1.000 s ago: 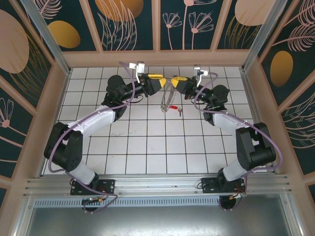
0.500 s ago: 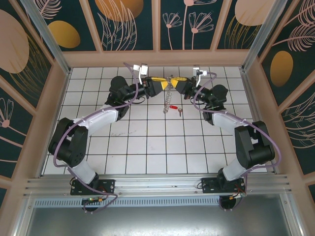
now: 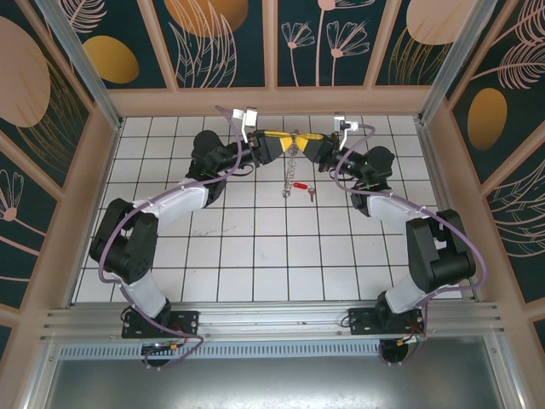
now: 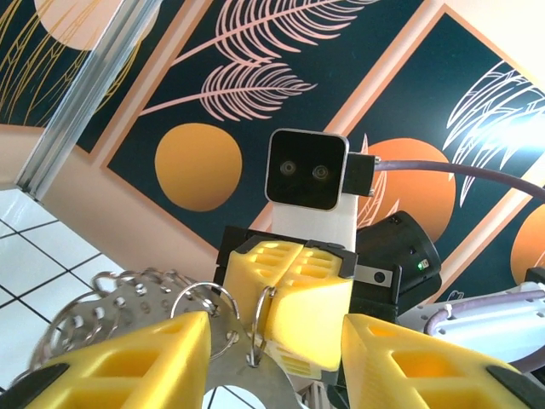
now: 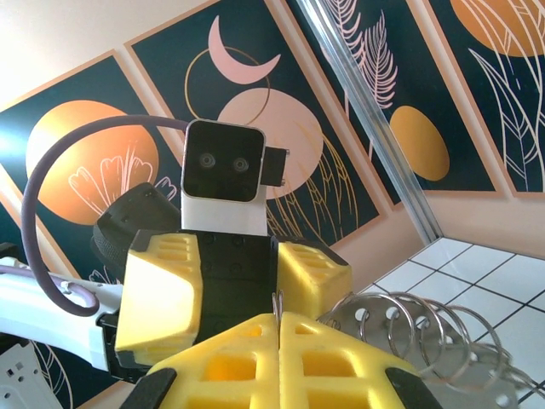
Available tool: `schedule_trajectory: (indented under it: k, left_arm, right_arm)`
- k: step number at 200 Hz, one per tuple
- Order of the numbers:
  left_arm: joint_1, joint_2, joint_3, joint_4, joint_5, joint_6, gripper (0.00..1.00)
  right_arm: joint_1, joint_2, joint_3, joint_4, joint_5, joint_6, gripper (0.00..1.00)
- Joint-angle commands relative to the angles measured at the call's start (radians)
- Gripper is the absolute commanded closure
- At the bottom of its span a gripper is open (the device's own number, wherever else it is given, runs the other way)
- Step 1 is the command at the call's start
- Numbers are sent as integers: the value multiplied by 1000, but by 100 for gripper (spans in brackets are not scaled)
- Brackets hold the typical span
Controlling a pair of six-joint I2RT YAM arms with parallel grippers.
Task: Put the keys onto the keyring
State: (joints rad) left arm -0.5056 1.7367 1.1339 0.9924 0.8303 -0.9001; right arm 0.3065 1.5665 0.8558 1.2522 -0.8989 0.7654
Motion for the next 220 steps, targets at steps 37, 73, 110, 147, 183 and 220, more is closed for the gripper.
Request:
schedule_trajectory:
  k: [37, 73, 110, 147, 183, 220]
  left_arm:
    - [1, 34, 35, 78, 16, -39, 59]
    - [0, 47, 41, 115, 17, -65, 69]
    - [0, 57, 44, 143, 21, -85, 73]
    - [-2, 60, 45, 155, 24, -96, 73]
    - [-7, 64, 40, 155, 30, -97, 75]
    - [-11, 67, 27, 158, 32, -99, 77]
  right_arm:
    - [-5, -2, 28, 66, -18, 13, 100]
    - [-3, 3, 31, 65, -20, 14, 100]
    - [-2, 4, 34, 62, -20, 14, 100]
    - [0, 9, 36, 60, -18, 13, 100]
    - [3, 9, 38, 60, -17, 13, 100]
    - [4, 10, 38, 56, -12, 12, 100]
